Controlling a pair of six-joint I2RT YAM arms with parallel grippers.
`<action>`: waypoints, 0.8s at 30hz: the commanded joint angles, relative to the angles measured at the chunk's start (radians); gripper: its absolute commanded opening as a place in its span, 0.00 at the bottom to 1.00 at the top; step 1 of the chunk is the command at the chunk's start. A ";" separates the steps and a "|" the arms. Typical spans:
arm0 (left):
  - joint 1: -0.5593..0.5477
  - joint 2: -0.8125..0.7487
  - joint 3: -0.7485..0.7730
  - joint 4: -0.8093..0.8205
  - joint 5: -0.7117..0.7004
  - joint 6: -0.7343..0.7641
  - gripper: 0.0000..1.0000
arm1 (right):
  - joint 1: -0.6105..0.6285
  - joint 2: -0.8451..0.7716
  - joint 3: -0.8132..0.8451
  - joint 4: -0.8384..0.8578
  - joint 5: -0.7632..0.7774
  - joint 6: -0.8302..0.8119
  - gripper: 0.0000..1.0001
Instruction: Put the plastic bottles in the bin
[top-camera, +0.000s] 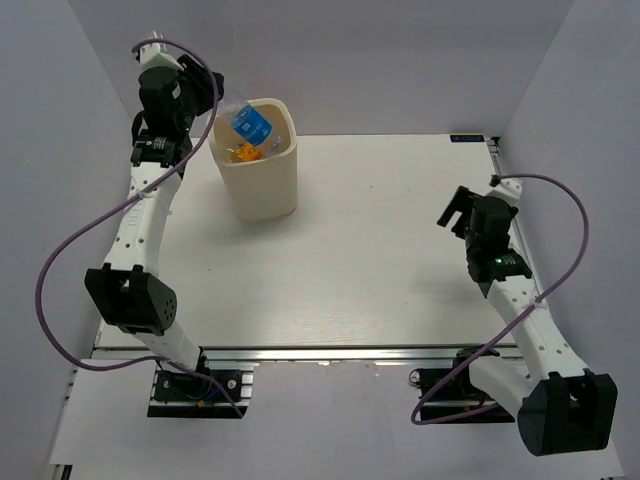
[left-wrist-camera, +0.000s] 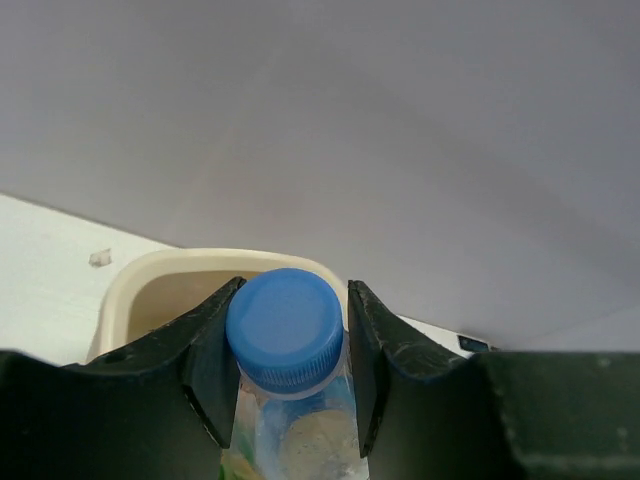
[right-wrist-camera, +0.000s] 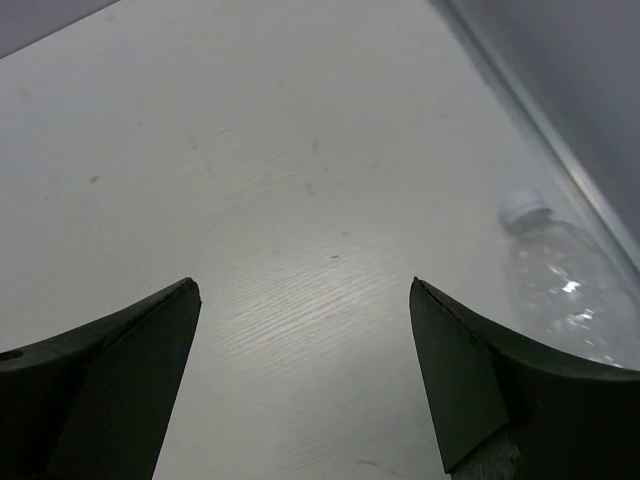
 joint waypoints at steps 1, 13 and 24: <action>0.009 0.037 -0.060 -0.003 -0.018 -0.028 0.08 | -0.062 -0.038 0.000 -0.135 0.221 0.062 0.89; 0.009 0.106 0.128 -0.094 -0.003 0.020 0.98 | -0.364 0.031 -0.038 -0.110 0.215 0.023 0.89; 0.010 0.100 0.380 -0.258 -0.012 0.160 0.98 | -0.551 0.259 0.060 -0.186 -0.309 -0.381 0.89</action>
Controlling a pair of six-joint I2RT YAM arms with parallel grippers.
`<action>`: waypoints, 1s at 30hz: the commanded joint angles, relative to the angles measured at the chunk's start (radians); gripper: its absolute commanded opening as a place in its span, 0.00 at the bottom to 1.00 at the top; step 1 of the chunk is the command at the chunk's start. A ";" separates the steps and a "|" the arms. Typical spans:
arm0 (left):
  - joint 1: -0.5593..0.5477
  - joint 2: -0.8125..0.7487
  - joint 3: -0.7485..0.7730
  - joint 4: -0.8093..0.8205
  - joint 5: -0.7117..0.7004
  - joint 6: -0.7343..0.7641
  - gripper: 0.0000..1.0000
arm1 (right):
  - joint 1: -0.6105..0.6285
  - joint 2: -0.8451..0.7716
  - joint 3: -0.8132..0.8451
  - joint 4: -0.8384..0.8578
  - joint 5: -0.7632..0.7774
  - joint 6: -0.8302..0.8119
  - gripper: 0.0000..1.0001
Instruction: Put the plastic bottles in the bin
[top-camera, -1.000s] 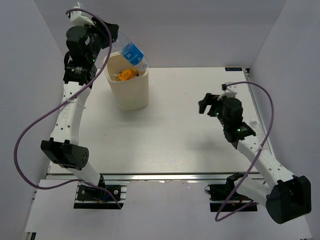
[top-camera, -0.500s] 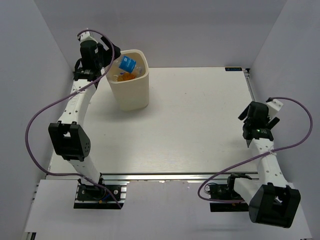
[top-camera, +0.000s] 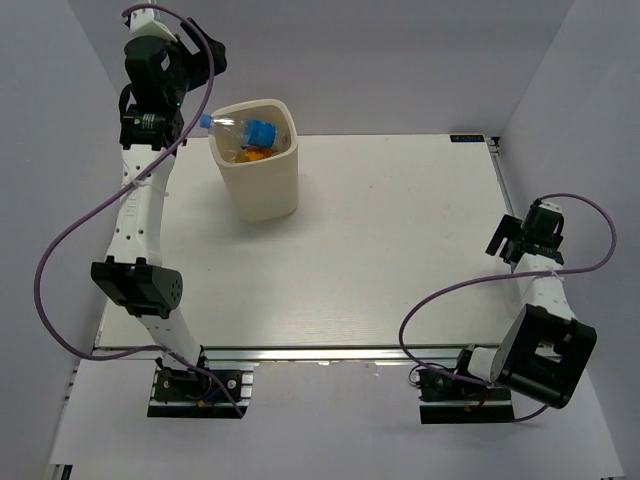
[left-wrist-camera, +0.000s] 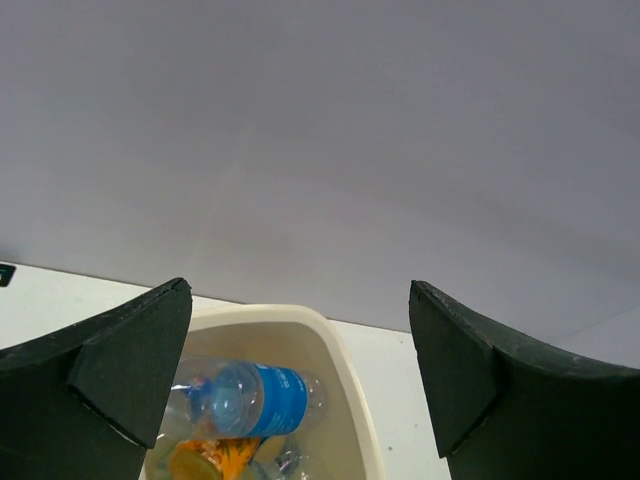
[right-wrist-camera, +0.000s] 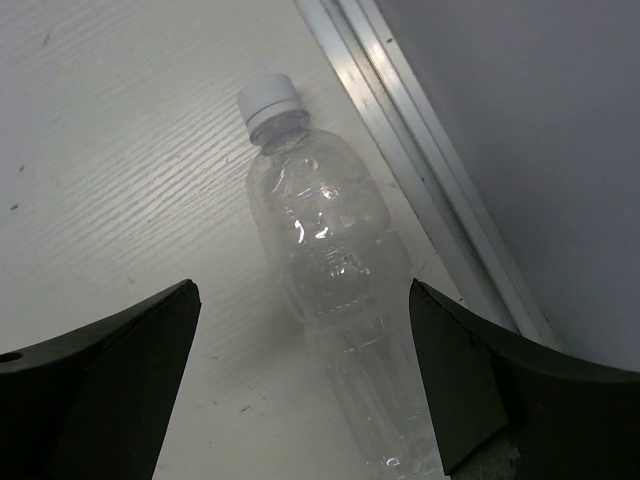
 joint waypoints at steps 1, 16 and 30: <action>-0.003 -0.062 0.015 -0.085 -0.018 0.073 0.98 | -0.035 0.038 0.053 -0.057 -0.183 -0.118 0.89; -0.005 -0.416 -0.504 -0.007 -0.195 0.047 0.98 | -0.058 0.188 -0.017 0.048 -0.065 -0.204 0.89; -0.005 -0.495 -0.574 0.020 -0.045 -0.020 0.98 | -0.053 0.190 0.013 0.064 -0.217 -0.144 0.60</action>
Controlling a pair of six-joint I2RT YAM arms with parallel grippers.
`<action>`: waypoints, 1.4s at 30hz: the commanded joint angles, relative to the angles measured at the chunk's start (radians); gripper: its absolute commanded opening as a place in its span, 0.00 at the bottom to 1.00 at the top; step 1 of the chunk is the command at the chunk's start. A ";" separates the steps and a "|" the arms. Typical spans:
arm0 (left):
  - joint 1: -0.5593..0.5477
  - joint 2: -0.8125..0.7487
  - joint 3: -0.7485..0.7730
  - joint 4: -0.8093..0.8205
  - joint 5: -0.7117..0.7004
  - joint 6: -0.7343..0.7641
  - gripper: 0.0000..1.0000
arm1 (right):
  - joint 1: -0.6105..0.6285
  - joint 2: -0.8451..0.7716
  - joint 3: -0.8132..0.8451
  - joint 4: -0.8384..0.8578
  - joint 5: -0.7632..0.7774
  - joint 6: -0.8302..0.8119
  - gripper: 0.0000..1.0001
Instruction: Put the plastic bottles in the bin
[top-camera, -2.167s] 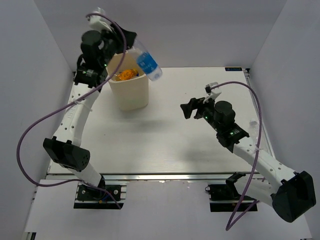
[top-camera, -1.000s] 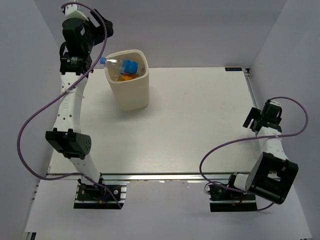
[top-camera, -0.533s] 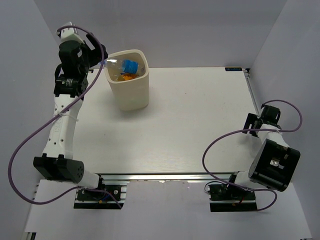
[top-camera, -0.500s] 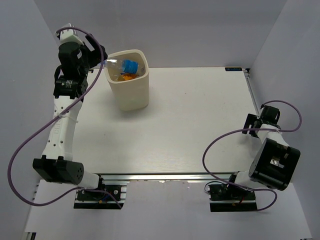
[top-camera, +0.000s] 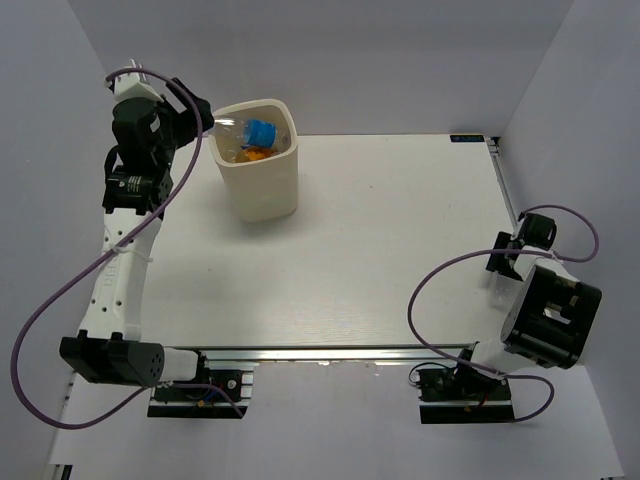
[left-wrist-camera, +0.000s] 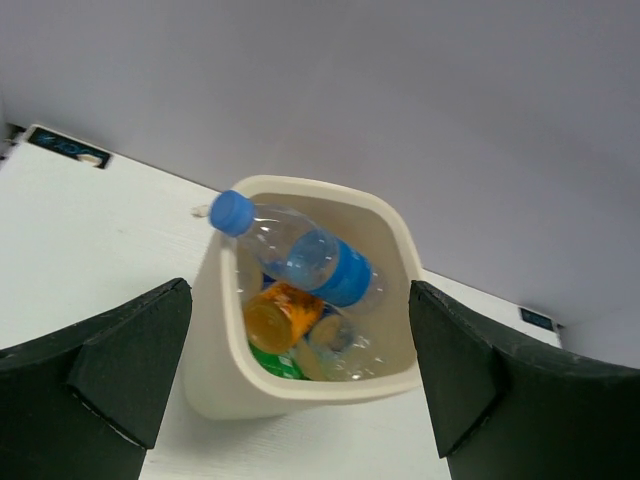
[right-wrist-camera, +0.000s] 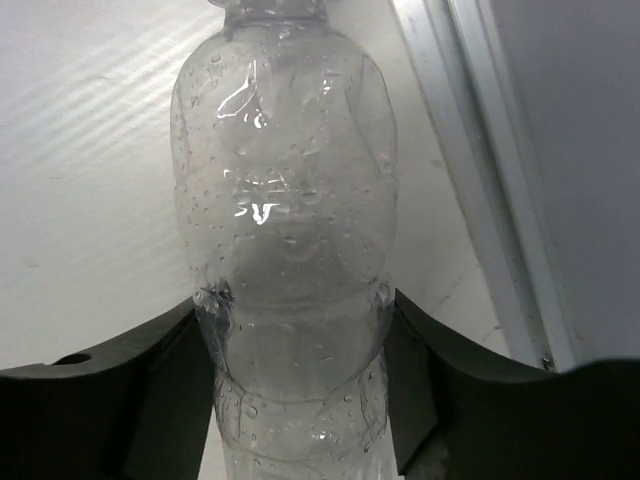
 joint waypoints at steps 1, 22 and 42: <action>-0.005 -0.024 -0.013 0.047 0.128 -0.055 0.98 | 0.008 -0.088 0.023 0.043 -0.185 -0.001 0.57; -0.424 0.234 -0.141 0.398 0.551 -0.213 0.98 | 0.676 -0.355 0.082 0.466 -0.891 0.169 0.36; -0.497 0.261 -0.196 0.452 0.474 -0.209 0.50 | 0.811 -0.243 0.220 0.540 -0.877 0.254 0.33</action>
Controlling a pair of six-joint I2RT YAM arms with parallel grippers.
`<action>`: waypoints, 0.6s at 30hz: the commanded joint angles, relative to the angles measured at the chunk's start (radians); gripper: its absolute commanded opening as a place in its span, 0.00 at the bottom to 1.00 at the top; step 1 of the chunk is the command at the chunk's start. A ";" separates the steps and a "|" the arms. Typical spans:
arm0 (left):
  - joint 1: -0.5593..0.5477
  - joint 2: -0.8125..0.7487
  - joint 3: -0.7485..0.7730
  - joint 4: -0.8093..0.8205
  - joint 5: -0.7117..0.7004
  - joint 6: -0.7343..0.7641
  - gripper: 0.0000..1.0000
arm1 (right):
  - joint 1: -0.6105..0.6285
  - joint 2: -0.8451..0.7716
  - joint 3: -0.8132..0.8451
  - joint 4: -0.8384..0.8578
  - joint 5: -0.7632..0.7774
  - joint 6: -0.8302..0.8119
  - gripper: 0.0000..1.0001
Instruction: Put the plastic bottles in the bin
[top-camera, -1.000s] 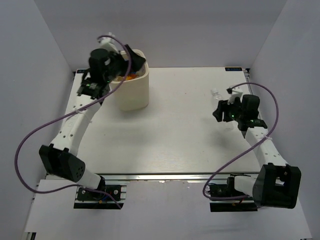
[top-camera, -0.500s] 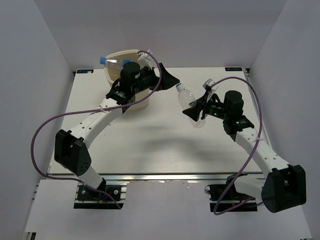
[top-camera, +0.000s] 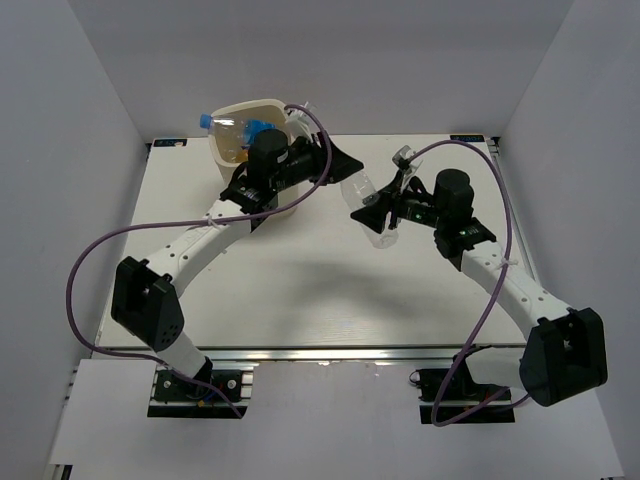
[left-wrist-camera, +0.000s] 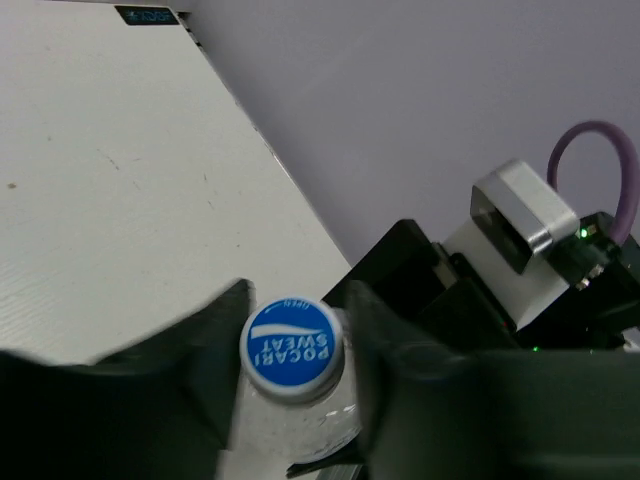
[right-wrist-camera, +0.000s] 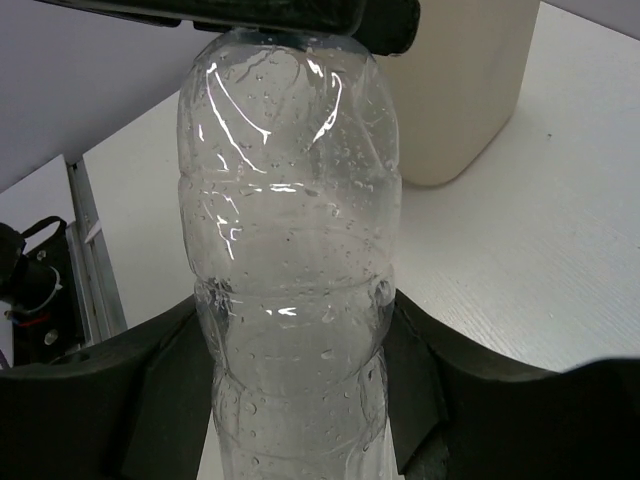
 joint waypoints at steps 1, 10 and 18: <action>-0.004 -0.006 0.009 -0.042 -0.082 0.039 0.43 | 0.013 -0.019 0.046 0.081 -0.053 -0.006 0.34; 0.022 -0.012 0.125 -0.121 -0.232 0.089 0.00 | 0.015 -0.056 0.093 -0.109 0.020 -0.072 0.89; 0.241 0.037 0.331 -0.144 -0.217 -0.005 0.00 | 0.013 -0.154 0.052 -0.196 0.066 -0.132 0.89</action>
